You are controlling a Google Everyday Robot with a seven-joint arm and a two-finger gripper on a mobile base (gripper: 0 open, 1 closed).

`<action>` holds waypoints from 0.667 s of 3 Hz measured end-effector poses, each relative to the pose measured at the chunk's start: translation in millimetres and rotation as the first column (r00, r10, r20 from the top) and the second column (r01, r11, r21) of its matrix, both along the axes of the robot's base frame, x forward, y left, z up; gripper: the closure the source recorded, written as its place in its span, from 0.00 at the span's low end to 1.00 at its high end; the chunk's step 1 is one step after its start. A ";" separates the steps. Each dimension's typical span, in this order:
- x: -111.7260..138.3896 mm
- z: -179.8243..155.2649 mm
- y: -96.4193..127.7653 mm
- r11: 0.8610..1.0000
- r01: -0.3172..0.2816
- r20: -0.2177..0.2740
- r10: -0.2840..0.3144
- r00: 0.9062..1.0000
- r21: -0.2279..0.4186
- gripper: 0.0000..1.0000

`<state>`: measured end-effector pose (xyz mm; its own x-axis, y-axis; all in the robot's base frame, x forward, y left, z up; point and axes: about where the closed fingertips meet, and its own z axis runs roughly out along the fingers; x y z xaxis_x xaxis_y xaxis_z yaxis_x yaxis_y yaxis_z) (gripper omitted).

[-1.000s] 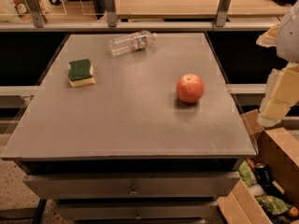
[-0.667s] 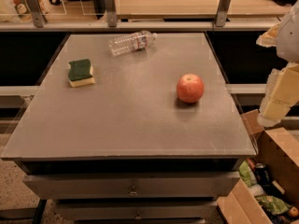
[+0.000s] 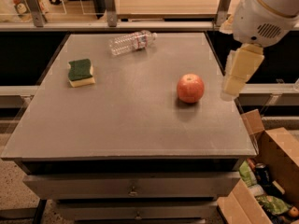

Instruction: Pick sponge

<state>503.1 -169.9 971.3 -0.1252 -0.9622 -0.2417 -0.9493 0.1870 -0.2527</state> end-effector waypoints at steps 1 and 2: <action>31.5 -5.4 28.7 0.999 -0.043 0.011 0.042 0.999 0.017 0.00; 59.8 -10.8 59.1 0.996 -0.079 0.024 0.078 0.997 0.044 0.00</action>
Offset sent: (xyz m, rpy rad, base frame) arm 0.0945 0.0953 -0.0185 0.0801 -0.0274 0.1220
